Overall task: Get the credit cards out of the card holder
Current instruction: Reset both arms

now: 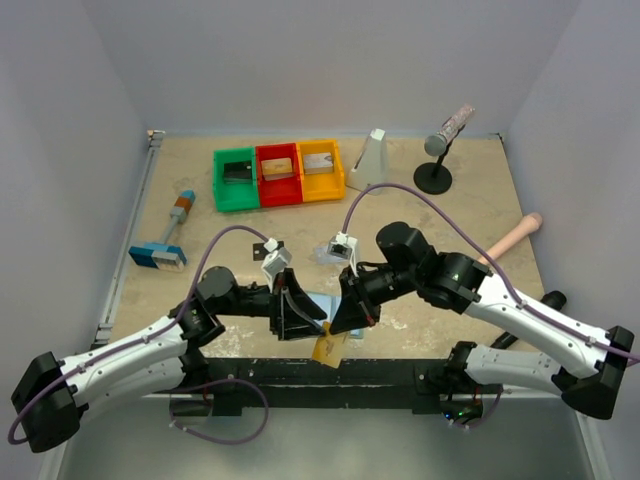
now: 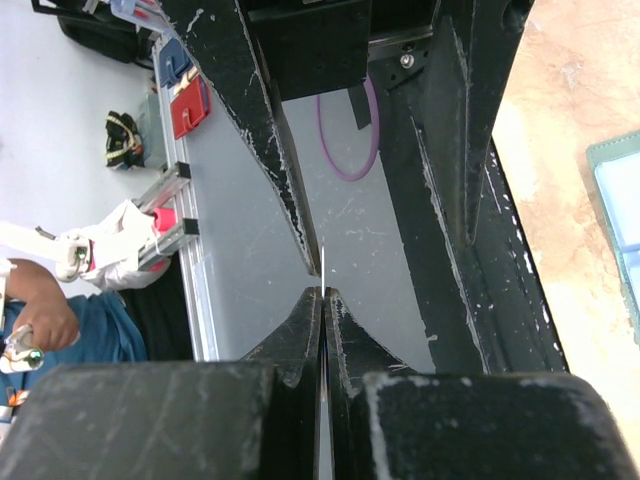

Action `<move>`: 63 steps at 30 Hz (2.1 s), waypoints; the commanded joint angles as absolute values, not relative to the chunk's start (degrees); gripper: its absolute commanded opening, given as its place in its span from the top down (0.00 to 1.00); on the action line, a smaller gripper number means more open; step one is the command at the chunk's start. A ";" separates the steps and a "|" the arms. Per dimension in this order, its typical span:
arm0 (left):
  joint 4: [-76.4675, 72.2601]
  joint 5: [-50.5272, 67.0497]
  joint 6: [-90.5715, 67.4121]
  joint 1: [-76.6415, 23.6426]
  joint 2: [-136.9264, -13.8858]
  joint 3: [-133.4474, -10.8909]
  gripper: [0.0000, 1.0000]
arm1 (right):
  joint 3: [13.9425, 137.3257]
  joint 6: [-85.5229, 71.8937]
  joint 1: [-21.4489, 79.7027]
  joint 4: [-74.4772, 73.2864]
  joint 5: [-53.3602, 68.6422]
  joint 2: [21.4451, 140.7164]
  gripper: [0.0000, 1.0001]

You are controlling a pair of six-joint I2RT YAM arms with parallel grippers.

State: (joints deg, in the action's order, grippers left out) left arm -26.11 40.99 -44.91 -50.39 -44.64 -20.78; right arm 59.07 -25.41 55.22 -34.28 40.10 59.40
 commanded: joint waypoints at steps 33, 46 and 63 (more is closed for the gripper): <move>-28.20 -9.48 -62.47 -49.92 -24.78 -10.46 1.00 | 41.06 -40.06 53.96 -9.69 14.42 34.81 0.43; -39.72 -7.47 -65.92 -50.01 -29.18 -9.14 1.00 | 37.62 -47.19 55.90 2.28 12.40 43.24 0.35; -44.91 -3.69 -65.65 -50.10 -29.97 -7.30 1.00 | 38.67 -49.74 55.90 6.85 11.08 49.48 0.44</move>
State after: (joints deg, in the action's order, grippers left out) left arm -40.64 -4.47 -65.41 -50.02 -30.26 -7.73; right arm 36.32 -48.86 55.61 3.40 12.86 49.60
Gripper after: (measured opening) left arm 0.018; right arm 0.593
